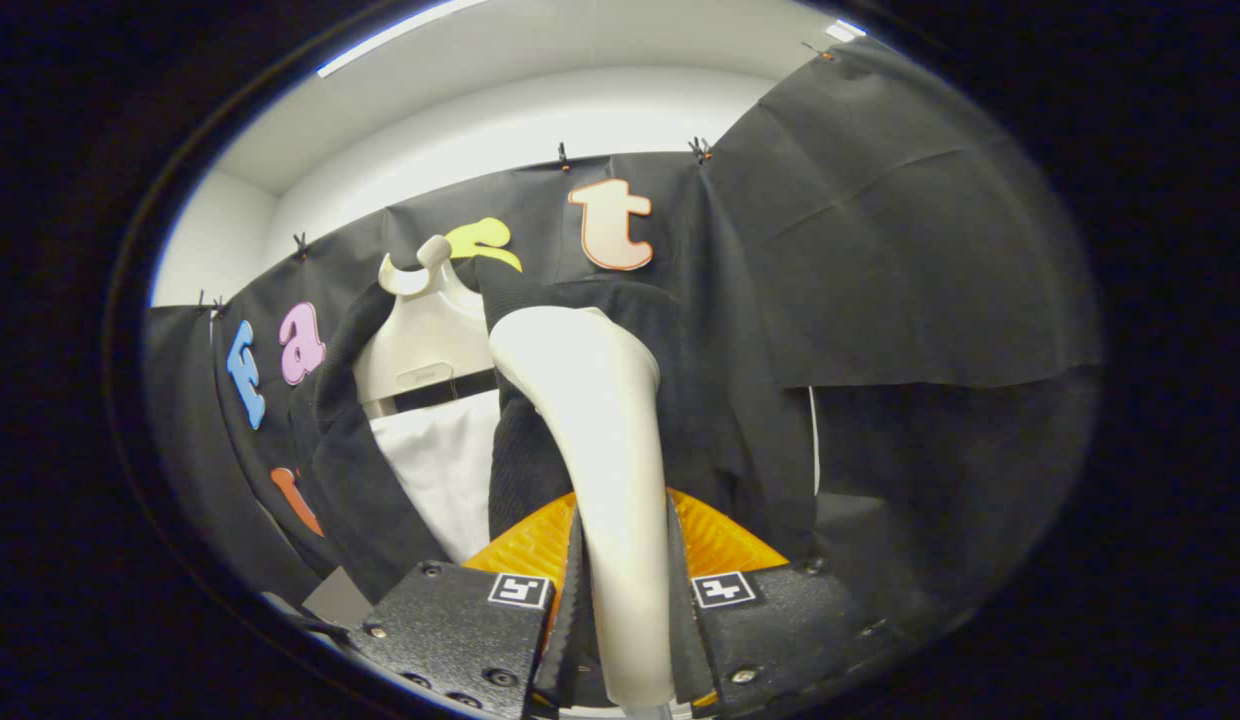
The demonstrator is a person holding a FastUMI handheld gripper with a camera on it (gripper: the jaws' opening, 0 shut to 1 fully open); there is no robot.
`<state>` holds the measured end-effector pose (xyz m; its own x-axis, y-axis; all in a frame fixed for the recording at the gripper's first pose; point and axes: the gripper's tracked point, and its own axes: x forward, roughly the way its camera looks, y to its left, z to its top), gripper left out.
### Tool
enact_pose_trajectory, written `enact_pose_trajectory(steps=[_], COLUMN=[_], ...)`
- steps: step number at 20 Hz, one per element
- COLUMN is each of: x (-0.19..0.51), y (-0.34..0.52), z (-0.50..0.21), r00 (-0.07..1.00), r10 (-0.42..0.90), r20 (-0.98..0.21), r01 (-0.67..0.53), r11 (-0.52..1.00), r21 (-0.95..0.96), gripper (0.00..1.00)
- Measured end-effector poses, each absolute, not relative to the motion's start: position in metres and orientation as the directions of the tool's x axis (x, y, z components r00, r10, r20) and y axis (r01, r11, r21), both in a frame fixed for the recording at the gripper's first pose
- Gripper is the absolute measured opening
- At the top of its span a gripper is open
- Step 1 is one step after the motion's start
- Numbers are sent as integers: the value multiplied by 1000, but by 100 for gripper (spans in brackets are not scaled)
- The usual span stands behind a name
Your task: Iron the clothes twice with a garment steamer, once on the left side and once on the right side.
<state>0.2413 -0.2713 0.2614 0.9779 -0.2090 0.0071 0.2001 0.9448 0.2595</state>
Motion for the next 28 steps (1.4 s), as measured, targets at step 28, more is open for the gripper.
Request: enact_pose_trajectory(steps=[28], x=[227], y=[-240], z=[145], r00=[955], r10=[-265], r20=[-135], r01=[284], r11=[946], r21=[153], gripper=[39])
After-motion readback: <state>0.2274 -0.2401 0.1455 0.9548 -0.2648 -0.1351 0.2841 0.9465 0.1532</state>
